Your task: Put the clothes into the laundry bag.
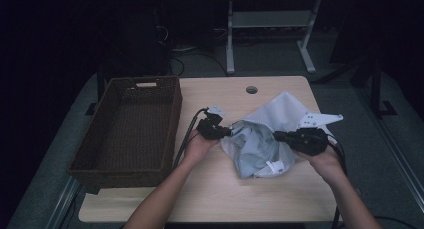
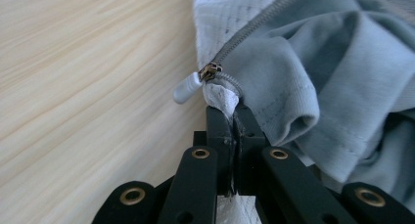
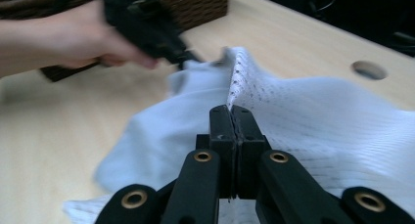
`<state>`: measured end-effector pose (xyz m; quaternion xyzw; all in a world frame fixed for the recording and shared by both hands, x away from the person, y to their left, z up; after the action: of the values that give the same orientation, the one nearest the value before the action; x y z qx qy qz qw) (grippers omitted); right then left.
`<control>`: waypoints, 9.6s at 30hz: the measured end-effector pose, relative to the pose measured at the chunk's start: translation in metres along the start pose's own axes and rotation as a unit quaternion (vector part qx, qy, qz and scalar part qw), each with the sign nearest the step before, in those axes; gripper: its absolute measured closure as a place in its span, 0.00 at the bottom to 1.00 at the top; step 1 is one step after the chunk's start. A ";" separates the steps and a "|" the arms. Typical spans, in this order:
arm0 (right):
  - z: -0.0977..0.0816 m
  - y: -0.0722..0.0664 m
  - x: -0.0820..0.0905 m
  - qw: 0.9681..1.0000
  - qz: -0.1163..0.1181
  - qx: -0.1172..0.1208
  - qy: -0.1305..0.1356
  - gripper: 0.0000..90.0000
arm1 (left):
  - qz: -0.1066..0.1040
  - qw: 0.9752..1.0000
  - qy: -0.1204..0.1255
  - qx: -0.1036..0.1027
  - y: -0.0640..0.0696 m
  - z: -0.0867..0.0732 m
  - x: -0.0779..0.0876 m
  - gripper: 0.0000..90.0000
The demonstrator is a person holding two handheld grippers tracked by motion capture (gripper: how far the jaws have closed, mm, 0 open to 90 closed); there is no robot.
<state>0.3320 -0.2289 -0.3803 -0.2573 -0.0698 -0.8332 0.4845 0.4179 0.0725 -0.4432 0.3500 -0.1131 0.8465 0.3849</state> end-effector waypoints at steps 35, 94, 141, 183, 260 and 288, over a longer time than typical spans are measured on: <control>0.036 0.026 -0.038 1.000 0.005 -0.017 -0.023 0.55 | -0.047 0.998 0.007 0.029 0.048 -0.049 0.050 0.96; -0.006 -0.022 -0.119 0.996 0.014 -0.040 -0.084 0.67 | -0.063 0.998 -0.006 -0.003 0.053 -0.071 0.048 0.97; -0.029 -0.043 -0.084 0.996 0.003 -0.003 -0.091 0.93 | -0.051 0.998 -0.016 -0.028 0.057 -0.068 0.042 0.97; -0.007 -0.019 -0.064 0.997 -0.011 -0.030 -0.067 0.52 | -0.053 0.997 -0.041 -0.045 0.055 -0.070 0.040 0.97; -0.032 0.082 -0.063 0.989 -0.087 -0.085 -0.080 0.44 | -0.055 0.996 -0.055 -0.053 0.052 -0.071 0.041 0.97; -0.067 0.041 -0.039 0.987 -0.051 -0.078 -0.134 0.97 | -0.022 0.998 -0.055 -0.015 0.035 -0.074 0.045 0.97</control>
<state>0.3577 -0.2442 -0.4622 -0.3996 -0.0821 -0.8178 0.4058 0.3339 0.1085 -0.4633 0.3930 -0.1390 0.8153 0.4019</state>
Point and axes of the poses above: each handheld gripper's, and its own axes: x roughly backward along the jaws, z roughly out of its top, y roughly to its right, the point moved 1 cm from there along -x, roughly forward along the jaws, and after that the axes turned 9 degrees about z, right-handed, at the moved point
